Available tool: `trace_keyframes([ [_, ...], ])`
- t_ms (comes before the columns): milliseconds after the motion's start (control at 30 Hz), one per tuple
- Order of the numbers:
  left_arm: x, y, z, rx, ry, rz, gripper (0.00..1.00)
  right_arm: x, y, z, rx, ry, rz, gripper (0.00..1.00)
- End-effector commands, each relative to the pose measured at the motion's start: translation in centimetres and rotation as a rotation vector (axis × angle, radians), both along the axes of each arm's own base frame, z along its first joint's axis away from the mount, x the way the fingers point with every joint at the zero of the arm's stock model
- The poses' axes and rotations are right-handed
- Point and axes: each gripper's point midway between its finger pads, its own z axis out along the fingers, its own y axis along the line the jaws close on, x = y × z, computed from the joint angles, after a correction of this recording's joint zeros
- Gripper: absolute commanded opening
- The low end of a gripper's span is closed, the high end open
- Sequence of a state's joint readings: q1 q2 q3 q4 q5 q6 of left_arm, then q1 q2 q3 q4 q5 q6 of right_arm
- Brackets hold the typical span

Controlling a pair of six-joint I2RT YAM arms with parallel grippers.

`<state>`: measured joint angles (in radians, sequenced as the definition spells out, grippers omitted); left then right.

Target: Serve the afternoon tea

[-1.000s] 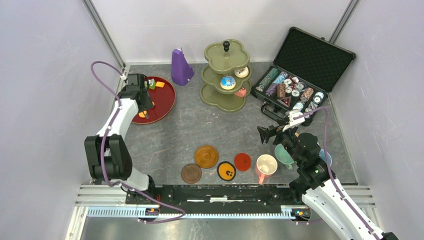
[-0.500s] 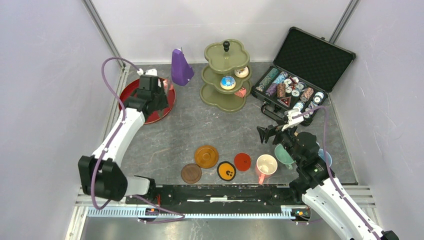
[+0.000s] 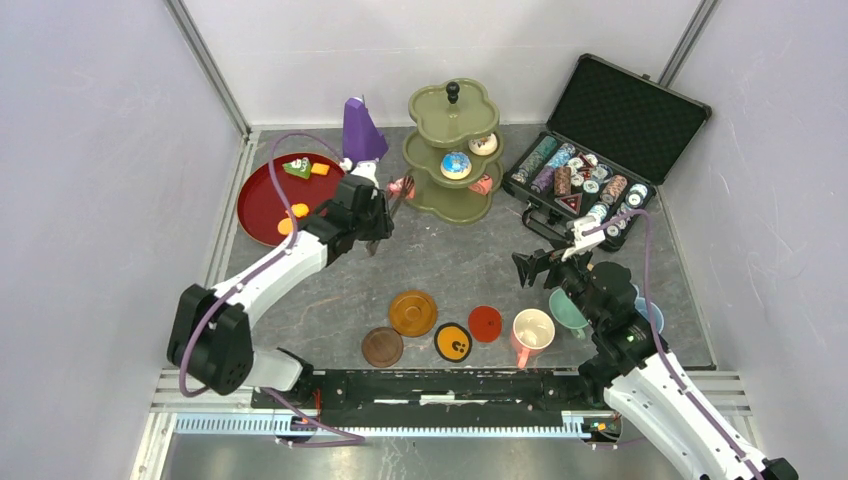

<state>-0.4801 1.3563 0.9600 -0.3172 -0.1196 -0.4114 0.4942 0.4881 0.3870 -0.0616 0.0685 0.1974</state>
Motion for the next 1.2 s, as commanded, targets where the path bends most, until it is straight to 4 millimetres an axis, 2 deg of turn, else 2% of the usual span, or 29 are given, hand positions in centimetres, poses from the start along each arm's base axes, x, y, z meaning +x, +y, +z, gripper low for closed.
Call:
trace_keyframes([
  [0,3.6,-3.6,2.4,-0.093,-0.121,-0.012,0.37,0.0,0.1,2.7,0.057,-0.059,-0.002,0.98],
  [167,5.5,-5.4,0.7,-0.065,-0.098,-0.025,0.38,-0.3,-0.2,2.9,0.062,-0.062,-0.011,0.98],
  [367,6.6,-6.9,-0.5,-0.043,-0.094,-0.044,0.41,-0.2,-0.7,3.2,0.036,-0.067,-0.029,0.98],
  [633,6.6,-6.0,-1.5,0.040,-0.077,-0.032,0.53,0.0,-0.6,3.1,0.030,-0.064,-0.025,0.98],
  [833,6.7,-5.6,-1.8,0.074,-0.064,-0.023,0.56,0.1,-0.4,3.0,0.027,-0.062,-0.019,0.98],
  [1167,6.1,-5.3,-1.0,0.075,-0.063,-0.031,0.60,-0.1,-0.5,2.6,0.030,-0.057,-0.024,0.98],
])
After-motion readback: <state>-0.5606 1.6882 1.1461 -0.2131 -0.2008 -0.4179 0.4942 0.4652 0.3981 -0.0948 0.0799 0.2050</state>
